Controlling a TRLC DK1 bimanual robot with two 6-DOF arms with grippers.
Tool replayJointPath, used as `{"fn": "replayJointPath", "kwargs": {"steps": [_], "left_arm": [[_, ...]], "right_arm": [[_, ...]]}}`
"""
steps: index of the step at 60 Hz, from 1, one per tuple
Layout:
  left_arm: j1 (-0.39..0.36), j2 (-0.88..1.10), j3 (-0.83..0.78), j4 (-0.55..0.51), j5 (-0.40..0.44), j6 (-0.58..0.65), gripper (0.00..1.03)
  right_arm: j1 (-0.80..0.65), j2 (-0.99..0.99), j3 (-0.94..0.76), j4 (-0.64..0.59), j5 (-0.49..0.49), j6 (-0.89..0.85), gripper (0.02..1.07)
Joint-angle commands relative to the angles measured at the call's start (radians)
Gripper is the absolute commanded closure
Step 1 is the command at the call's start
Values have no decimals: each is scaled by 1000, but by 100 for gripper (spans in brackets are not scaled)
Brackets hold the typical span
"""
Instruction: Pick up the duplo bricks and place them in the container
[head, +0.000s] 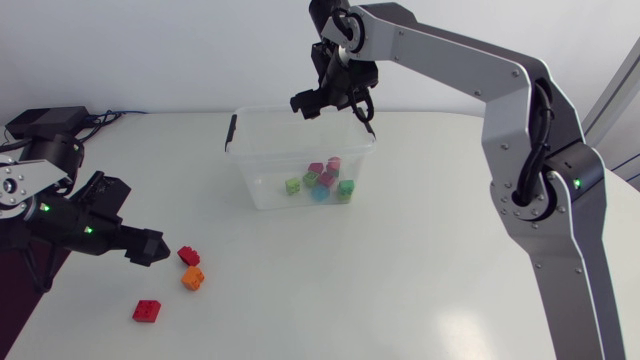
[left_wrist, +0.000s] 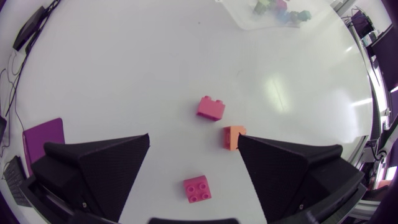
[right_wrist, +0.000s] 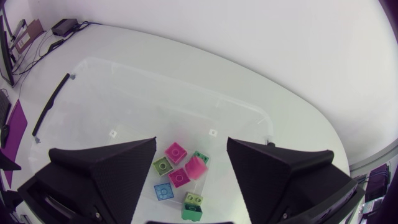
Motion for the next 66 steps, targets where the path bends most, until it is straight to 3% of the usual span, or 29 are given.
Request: {"fn": "replayJointPath", "kwargs": {"steps": [1, 4, 7, 25, 31, 36, 37, 42, 46, 55, 66], "left_arm": [[8, 49, -38, -19, -30, -40, 4], [8, 63, -43, -19, -42, -52, 4], [12, 100, -58, -30, -71, -67, 4], [-25, 161, -137, -50, -131, -130, 8], [-23, 173, -160, -30, -145, -144, 21], [-22, 173, -170, -8, -148, -153, 32], [-18, 169, -173, 3, -149, -156, 40], [-14, 163, -181, 26, -148, -156, 57], [-8, 150, -189, 68, -148, -156, 81], [-3, 140, -203, 90, -148, -144, 83], [143, 18, -158, 78, -99, -60, 83]], "right_arm": [[18, -16, 27, -18, 36, 38, 9], [31, -31, 13, -20, 56, 46, 9], [89, -60, -11, -66, 136, 46, 9], [244, -303, -381, 39, 123, 54, 9], [288, -350, -487, 40, 42, 47, 9], [325, -376, -568, 77, 41, 32, 10], [337, -389, -607, 98, 30, 26, 10], [366, -413, -702, 163, -38, 21, 10], [385, -412, -742, 192, -79, 20, 10], [439, -361, -781, 229, -113, -2, 10], [546, -231, -732, 232, -128, -40, 10]]}}
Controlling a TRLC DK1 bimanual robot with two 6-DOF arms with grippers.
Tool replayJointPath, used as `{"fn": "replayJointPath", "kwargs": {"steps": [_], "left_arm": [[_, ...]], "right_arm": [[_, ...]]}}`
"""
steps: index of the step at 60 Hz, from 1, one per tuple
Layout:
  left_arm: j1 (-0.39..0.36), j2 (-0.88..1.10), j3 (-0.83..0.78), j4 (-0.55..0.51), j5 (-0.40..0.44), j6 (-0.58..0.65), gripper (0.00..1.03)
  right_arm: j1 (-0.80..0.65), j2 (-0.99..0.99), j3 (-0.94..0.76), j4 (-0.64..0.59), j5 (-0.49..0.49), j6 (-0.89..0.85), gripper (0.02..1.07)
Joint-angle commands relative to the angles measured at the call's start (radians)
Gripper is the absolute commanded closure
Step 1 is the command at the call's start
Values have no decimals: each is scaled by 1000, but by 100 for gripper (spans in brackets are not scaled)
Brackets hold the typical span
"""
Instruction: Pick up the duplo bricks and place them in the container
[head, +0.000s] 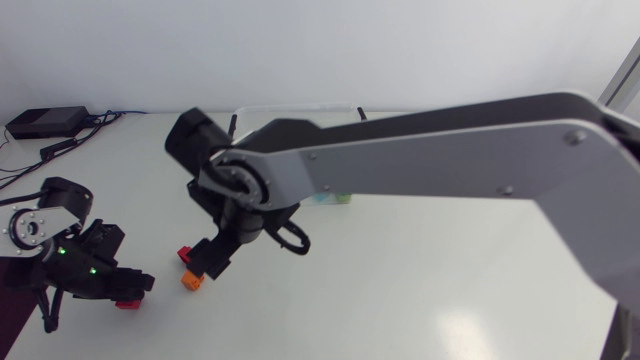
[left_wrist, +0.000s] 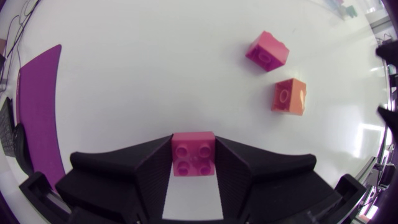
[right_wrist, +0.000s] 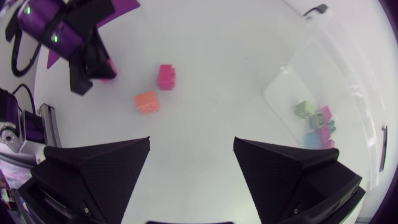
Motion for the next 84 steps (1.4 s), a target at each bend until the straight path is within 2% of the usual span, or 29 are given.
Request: {"fn": "replayJointPath", "kwargs": {"steps": [1, 7, 18, 25, 33, 42, 44, 49, 52, 59, 63, 69, 78, 81, 84], "left_arm": [[61, -52, 21, -11, 33, 45, 83], [126, -74, 32, -13, 82, 76, 83], [267, -100, 75, 3, 223, 97, 83], [324, -135, 90, 26, 295, 85, 83], [396, -163, 105, 50, 376, 76, 83], [428, -172, 105, 61, 430, 80, 83], [431, -172, 108, 62, 432, 80, 83], [437, -172, 111, 69, 441, 83, 83], [439, -172, 111, 75, 456, 83, 83], [439, -173, 118, 84, 490, 83, 83], [419, -175, 127, 90, 507, 73, 83], [377, -175, 144, 101, 514, 43, 83], [259, -176, 171, 165, 514, -47, 83], [210, -175, 179, 194, 514, -82, 83], [130, -172, 193, 260, 513, -133, 83]], "right_arm": [[37, 81, 30, -6, -6, -25, 11], [62, 135, 84, -28, -4, -28, 13], [74, 262, 257, -90, -4, -47, 13], [79, 330, 354, -136, -15, -56, 14], [88, 400, 443, -170, -41, -65, 21], [91, 475, 535, -209, -44, -74, 21], [93, 488, 552, -215, -44, -76, 24], [93, 508, 581, -216, -66, -76, 46], [91, 515, 590, -213, -73, -76, 57], [90, 529, 595, -209, -90, -76, 70], [85, 508, 572, -209, -101, -74, 81], [73, 446, 506, -192, -104, -74, 83], [27, 254, 288, -124, -90, -71, 84], [1, 192, 234, -112, -90, -70, 84], [-48, 103, 173, -97, -86, -70, 84]]}}
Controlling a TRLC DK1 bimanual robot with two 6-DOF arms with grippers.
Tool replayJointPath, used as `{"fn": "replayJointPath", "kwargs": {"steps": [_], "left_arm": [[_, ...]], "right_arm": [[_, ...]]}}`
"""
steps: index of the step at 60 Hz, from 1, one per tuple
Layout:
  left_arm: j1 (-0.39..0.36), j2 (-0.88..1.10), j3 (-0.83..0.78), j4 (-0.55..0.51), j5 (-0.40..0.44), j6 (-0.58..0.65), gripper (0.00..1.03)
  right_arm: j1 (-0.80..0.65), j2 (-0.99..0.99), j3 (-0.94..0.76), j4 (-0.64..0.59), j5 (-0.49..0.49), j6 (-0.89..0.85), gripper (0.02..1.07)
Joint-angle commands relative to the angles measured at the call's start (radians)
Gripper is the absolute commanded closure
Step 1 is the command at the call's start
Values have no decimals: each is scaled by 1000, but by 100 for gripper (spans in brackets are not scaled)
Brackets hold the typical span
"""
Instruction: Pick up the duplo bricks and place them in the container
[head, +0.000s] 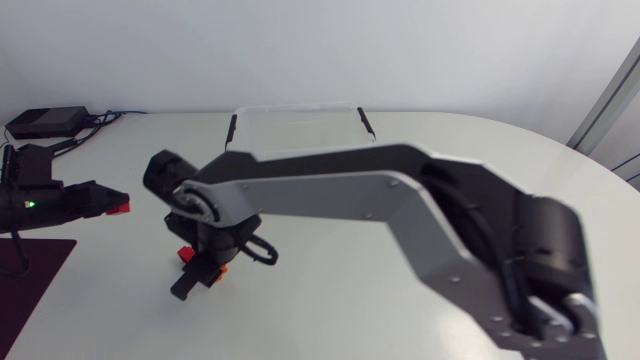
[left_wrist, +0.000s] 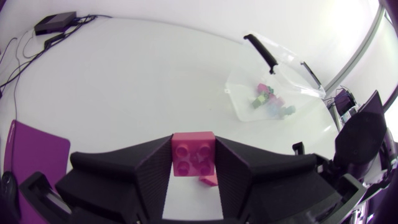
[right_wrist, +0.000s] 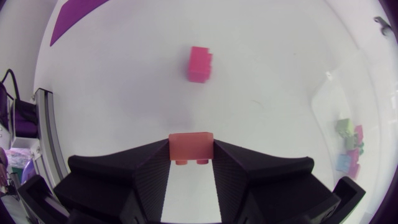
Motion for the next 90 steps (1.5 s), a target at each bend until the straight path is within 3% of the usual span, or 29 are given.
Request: {"fn": "replayJointPath", "kwargs": {"steps": [1, 6, 26, 36, 45, 48, 49, 51, 53, 67, 71, 74, 76, 82, 90], "left_arm": [[-77, -7, 46, 53, 14, -78, 83], [-174, 26, 92, 119, 14, -146, 83], [-441, 289, 350, 308, 8, -322, 82], [-550, 400, 428, 363, -39, -331, 80], [-591, 521, 528, 408, -99, -333, 77], [-600, 553, 559, 401, -121, -330, 68], [-609, 579, 586, 391, -147, -317, 48], [-616, 589, 600, 371, -184, -291, 16], [-616, 581, 598, 366, -194, -276, 4], [-554, 328, 456, 257, -224, -121, 4], [-519, 246, 401, 130, -224, -43, 4], [-493, 204, 339, 84, -222, 6, 4], [-471, 168, 272, 75, -224, 35, 4], [-441, 113, 138, 46, -227, 92, 4], [-425, 72, 0, 30, -254, 155, 4]], "right_arm": [[-69, -139, -73, 28, 8, -8, 84], [-141, -234, -122, 30, 9, -5, 84], [-388, -447, -194, 65, 8, 47, 84], [-463, -460, -196, 122, 3, 57, 84], [-501, -444, -184, 169, 3, 58, 84], [-514, -430, -179, 189, 3, 61, 84], [-515, -427, -177, 192, 3, 63, 84], [-523, -414, -168, 205, 5, 63, 83], [-532, -401, -161, 217, 5, 63, 83], [-583, -295, -69, 263, 5, 63, 81], [-590, -260, -38, 274, 13, 63, 74], [-593, -229, -12, 274, 23, 61, 57], [-595, -208, 7, 272, 43, 57, 40], [-601, -177, 30, 274, 60, 51, 10], [-604, -194, 19, 271, 60, 49, 7]]}}
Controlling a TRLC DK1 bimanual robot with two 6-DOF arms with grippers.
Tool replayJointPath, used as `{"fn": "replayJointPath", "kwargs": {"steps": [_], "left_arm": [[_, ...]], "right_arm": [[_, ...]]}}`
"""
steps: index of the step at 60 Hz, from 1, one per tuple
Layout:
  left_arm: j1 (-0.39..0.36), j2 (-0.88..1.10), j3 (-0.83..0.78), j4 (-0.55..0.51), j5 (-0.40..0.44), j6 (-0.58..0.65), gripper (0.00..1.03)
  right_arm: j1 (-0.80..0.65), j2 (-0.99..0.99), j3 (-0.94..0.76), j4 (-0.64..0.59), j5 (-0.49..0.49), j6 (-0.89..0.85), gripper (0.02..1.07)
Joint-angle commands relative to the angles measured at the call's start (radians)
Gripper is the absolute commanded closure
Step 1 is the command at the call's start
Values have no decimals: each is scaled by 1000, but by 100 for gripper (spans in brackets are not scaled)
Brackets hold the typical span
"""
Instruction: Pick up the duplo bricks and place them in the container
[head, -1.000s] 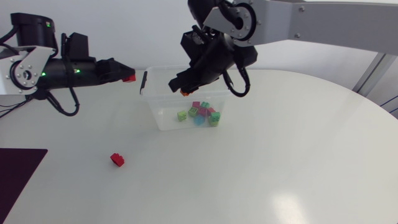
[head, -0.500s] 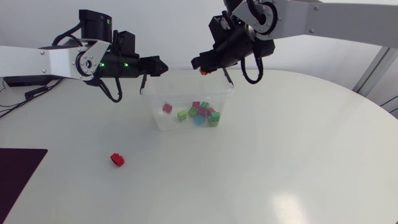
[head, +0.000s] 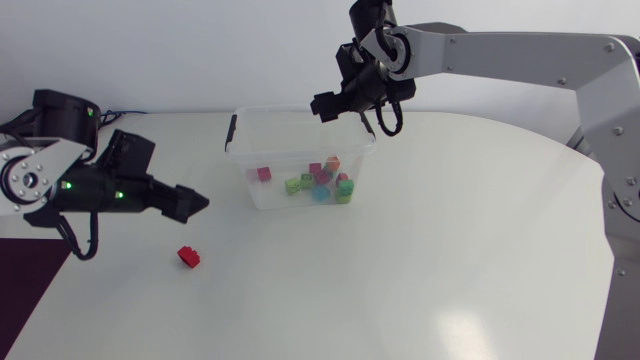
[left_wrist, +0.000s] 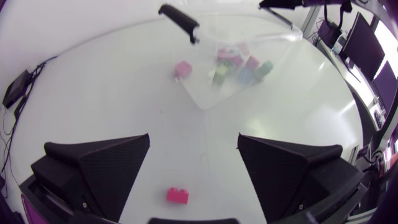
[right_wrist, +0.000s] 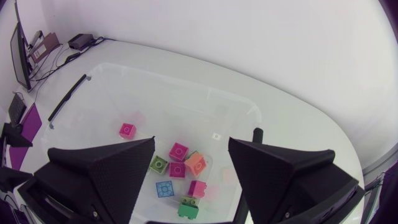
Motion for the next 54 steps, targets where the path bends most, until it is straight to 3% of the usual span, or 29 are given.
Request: {"fn": "replayJointPath", "kwargs": {"steps": [1, 6, 12, 35, 54], "left_arm": [[10, -38, -80, -5, -15, 72, 4], [22, -40, -107, -5, -23, 115, 4], [44, -11, -136, -5, -27, 164, 5], [80, 169, -149, 67, -89, 245, 8], [70, 258, -185, 134, -107, 271, 27]], "right_arm": [[-10, -8, 9, 7, 7, 3, 7], [-10, -48, -19, 11, 7, 3, 7], [-10, -215, -171, 79, 25, 5, 7], [-33, -593, -525, 92, 58, -12, 7], [-35, -909, -783, 40, 85, -11, 7]]}}
